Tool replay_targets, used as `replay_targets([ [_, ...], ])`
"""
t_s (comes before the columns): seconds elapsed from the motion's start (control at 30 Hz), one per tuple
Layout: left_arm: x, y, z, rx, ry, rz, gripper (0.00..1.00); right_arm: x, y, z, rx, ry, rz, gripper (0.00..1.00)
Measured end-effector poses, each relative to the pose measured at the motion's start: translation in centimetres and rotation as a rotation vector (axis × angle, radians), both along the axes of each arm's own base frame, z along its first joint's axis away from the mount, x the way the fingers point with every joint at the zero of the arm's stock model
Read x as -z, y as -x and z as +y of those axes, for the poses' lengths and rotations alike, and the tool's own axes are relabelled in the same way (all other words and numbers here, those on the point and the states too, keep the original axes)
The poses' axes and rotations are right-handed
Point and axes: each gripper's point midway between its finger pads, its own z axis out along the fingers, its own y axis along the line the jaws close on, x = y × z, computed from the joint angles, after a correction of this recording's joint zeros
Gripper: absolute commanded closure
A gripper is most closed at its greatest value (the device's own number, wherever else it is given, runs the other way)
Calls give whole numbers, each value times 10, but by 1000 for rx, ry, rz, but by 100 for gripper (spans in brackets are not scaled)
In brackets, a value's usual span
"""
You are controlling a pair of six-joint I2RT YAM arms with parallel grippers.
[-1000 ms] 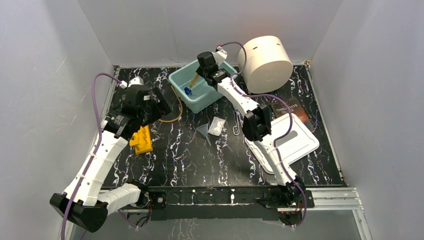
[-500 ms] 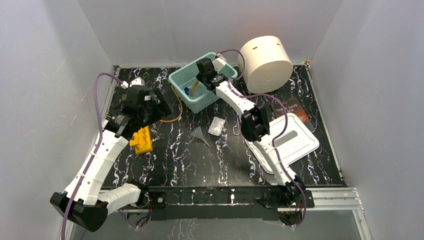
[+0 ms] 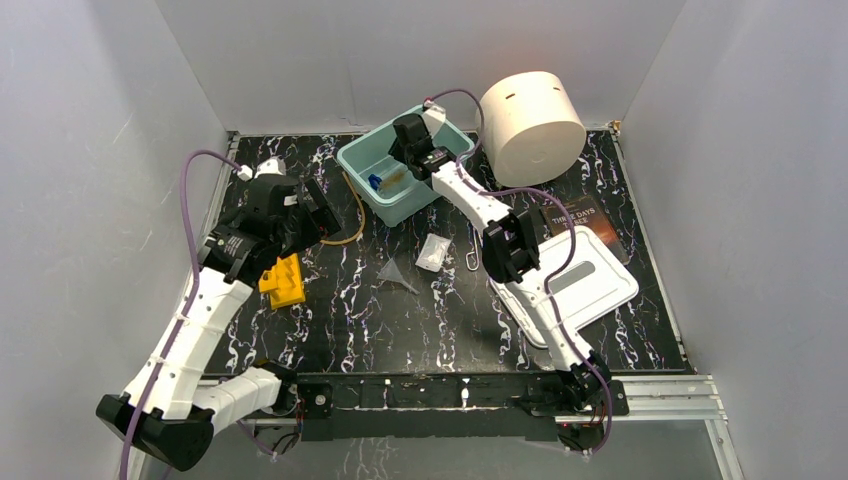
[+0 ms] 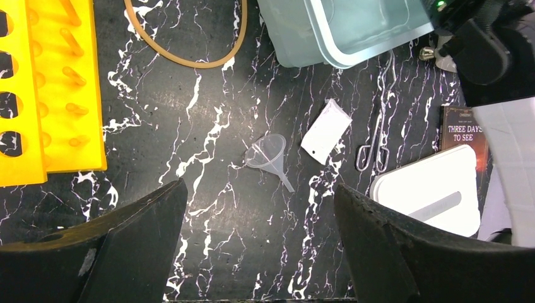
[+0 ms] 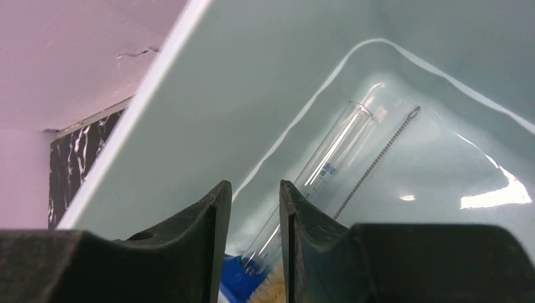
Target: Organize the chemistry lab equipment
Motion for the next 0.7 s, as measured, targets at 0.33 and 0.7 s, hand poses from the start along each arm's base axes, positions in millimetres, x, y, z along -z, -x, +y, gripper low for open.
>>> replay_targets([
  [0.33, 2, -1, -3, 18, 6, -11, 13, -108, 53, -14, -259, 124, -108, 41],
  [0.7, 21, -9, -16, 71, 20, 12, 12, -191, 194, -84, -527, 194, -235, 28],
])
